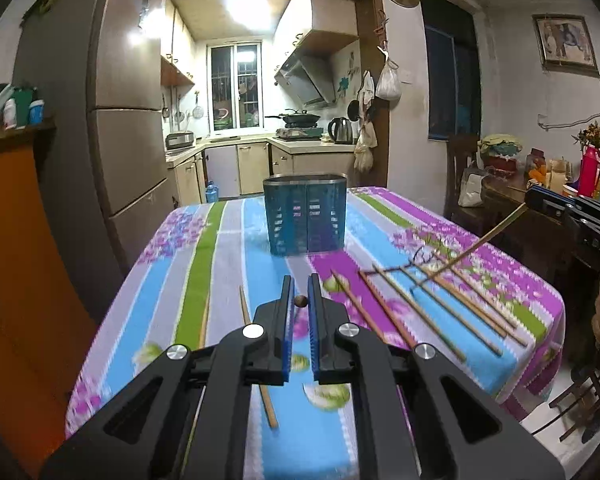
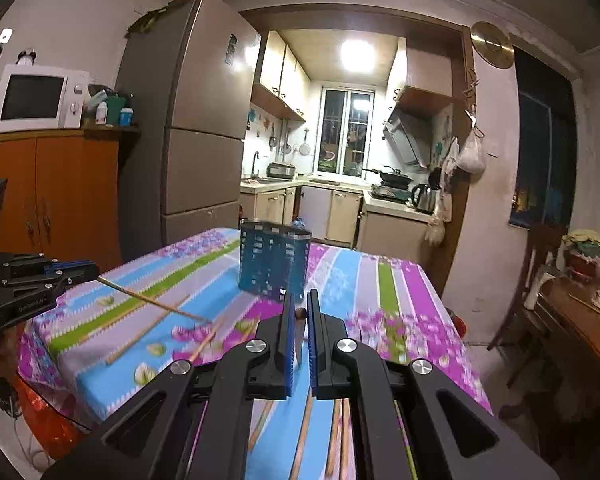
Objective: Organize utensils
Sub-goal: 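Lift both held chopsticks and carry them over the teal utensil holder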
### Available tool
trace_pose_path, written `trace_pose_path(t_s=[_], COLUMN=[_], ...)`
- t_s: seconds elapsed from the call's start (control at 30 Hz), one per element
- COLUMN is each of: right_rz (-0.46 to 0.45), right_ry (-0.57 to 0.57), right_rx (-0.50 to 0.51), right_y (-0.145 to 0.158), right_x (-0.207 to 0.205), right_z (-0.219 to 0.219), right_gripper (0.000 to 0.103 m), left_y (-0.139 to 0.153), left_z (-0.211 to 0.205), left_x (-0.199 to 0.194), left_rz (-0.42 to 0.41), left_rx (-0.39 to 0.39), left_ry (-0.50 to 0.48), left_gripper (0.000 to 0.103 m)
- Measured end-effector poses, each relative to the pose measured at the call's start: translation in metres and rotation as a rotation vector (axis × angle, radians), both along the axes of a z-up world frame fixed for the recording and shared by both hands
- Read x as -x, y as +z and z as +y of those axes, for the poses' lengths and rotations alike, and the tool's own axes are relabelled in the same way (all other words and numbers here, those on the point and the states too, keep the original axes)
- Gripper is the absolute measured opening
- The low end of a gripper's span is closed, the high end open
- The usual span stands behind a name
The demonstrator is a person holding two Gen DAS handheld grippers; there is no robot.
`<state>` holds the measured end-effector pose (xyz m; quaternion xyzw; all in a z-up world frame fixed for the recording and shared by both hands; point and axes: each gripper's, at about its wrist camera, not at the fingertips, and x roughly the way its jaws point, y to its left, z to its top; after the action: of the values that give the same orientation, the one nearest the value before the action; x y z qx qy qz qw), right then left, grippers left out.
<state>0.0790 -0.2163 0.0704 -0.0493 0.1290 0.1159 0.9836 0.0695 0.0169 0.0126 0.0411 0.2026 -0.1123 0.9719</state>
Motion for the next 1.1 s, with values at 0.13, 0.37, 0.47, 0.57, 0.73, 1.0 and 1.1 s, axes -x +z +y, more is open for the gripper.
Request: trace_pose_path(t_s=[0.13,0.37,0.47,0.57,0.73,1.0,1.1], right_rz=[0.002,-0.008,-0.004,0.014,0.034,-0.004,-0.04], right_ry=[0.034,0.079,0.099,0.125,0.168,0.186,0.164], right_rx=[-0.023,-0.042,-0.048,-0.064,-0.07,-0.149,-0.162], right_y=[0.023,0.058,0.07,0.08,0.1,0.158,0.177], right_x=[-0.022,-0.044,-0.05,-0.059,-0.084,-0.151,-0.175], right_z=[-0.003,-0.003,-0.003,-0.002,0.007,0.016,0.019], right_gripper=[0.007,0.007,0.007,0.007,0.007,0.007,0.007], left_y=[0.023,0.054,0.064,0.077,0.103,0.161,0.182], left_z=[0.001,-0.002,-0.004,-0.004,-0.004,-0.02,-0.024], left_x=[-0.021,-0.038,-0.04,-0.046,-0.07,-0.138,-0.171], left_rz=[0.006,-0.004,-0.017,-0.025,-0.06,-0.174,-0.206], left_rx=[0.012,0.051,0.053,0.066,0.072,0.065,0.093], left_ry=[-0.014,-0.062,-0.081,-0.093,-0.103,-0.103,-0.1], left_gripper=[0.005,0.005,0.005,0.005,0.005,0.005,0.005])
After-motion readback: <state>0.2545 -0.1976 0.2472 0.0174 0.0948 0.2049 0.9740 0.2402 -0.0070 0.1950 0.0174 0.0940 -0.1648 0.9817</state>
